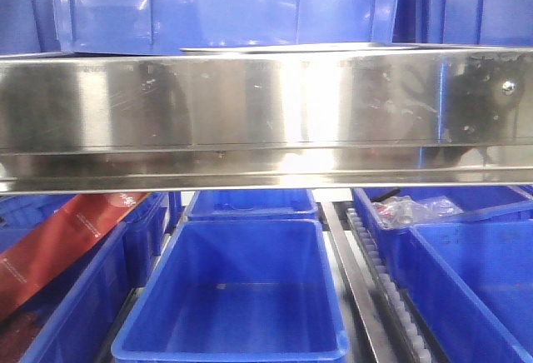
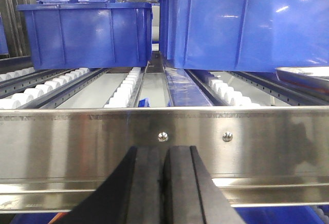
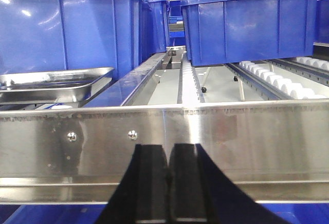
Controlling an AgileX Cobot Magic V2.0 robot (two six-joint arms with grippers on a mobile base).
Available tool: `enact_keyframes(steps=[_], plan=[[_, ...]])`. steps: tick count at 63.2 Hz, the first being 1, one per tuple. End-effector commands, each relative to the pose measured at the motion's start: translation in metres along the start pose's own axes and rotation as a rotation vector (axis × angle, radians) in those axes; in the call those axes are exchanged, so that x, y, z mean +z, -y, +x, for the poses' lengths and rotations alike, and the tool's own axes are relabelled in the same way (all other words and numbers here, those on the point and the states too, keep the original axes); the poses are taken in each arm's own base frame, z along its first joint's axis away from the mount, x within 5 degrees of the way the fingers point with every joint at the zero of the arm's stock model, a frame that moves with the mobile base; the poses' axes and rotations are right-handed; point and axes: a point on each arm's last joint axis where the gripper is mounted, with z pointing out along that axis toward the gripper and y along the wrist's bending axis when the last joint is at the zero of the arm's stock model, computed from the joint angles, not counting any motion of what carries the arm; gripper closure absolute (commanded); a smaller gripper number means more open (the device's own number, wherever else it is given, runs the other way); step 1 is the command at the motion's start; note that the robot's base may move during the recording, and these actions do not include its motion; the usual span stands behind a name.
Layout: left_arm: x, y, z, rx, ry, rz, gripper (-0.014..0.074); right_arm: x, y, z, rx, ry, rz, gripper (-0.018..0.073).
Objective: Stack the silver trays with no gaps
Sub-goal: 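Reach both grippers up toward the silver tray on the upper shelf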
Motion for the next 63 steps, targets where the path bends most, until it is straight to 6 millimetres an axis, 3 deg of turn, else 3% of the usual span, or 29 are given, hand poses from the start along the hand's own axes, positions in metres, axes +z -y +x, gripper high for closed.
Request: enact_keyframes(steps=[1, 63], plan=[[-0.0003, 0.0004, -0.0019, -0.006, 0.018, 0.007, 0.0616, -0.0003, 0.0001, -0.0024, -0.009, 0.026, 0.002, 0.0640], [-0.0003, 0.0004, -0.0019, -0.006, 0.018, 0.007, 0.0616, -0.0003, 0.0001, -0.0026, -0.009, 0.028, 0.002, 0.0640]])
